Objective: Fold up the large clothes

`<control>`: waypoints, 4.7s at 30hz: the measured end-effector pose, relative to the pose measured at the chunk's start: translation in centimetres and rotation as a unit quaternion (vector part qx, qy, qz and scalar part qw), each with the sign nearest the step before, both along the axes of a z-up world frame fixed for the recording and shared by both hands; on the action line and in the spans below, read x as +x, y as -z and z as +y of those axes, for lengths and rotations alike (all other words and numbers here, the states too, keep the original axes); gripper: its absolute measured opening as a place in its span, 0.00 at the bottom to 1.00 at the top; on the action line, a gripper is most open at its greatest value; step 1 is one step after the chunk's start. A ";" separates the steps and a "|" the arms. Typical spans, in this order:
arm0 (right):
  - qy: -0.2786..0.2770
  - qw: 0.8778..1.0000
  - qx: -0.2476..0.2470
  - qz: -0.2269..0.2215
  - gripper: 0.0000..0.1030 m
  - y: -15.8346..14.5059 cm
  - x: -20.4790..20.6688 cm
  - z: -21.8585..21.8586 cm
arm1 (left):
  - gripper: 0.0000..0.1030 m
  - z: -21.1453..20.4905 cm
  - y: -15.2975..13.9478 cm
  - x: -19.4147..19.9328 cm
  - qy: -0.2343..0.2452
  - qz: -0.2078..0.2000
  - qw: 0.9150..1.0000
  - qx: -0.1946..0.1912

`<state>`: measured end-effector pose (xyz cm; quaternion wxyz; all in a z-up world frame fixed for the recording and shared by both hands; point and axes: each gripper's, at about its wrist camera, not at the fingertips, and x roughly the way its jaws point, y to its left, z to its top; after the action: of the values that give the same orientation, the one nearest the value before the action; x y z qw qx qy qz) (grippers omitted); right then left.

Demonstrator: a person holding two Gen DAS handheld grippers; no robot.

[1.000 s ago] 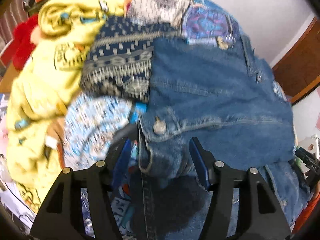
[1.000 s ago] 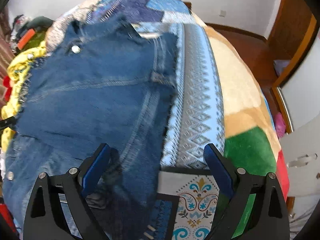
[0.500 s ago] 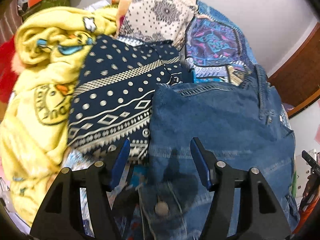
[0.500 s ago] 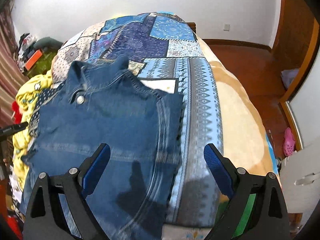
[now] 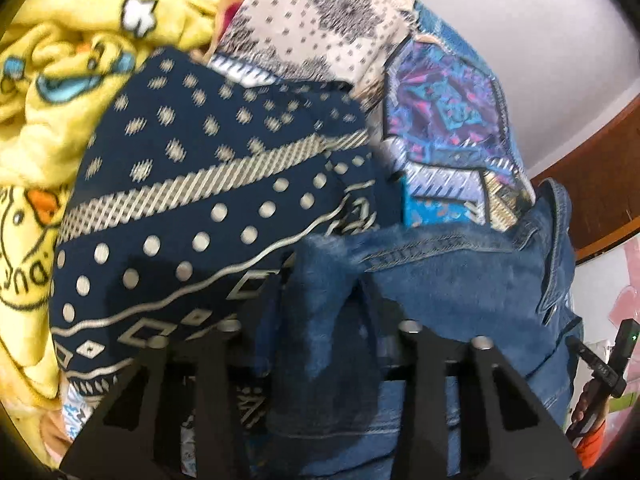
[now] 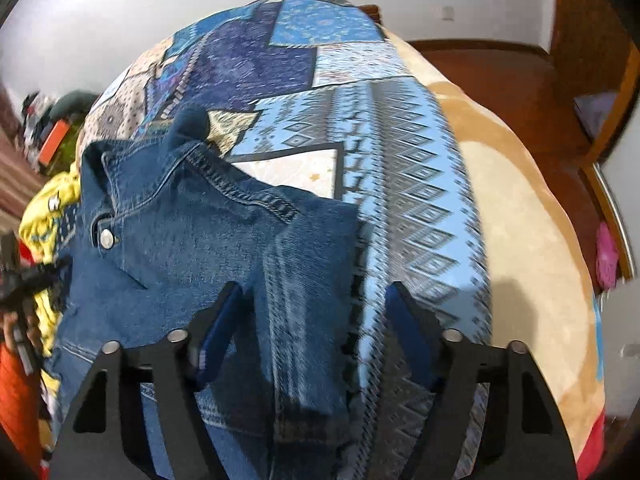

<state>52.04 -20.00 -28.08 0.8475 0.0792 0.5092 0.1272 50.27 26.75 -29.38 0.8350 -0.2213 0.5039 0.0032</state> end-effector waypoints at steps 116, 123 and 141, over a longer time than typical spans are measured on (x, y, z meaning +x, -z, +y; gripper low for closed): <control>-0.007 0.981 0.052 -0.189 0.11 -12.2 -5.4 4.7 | 0.14 -3.3 -14.8 -15.0 -0.029 -0.184 0.982 0.043; 0.018 0.993 0.017 -0.118 0.11 -4.9 3.3 5.9 | 0.14 -2.2 -7.9 -5.5 -0.051 -0.100 0.992 0.053; 0.034 0.982 -0.002 -0.186 0.55 -13.0 -0.5 0.0 | 0.64 -3.1 -10.0 -5.3 -0.035 -0.058 0.987 0.145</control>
<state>51.53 -20.01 -15.06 0.9313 0.0698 0.3402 0.1097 44.98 23.68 -19.36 0.8853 -0.1152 0.4410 0.0921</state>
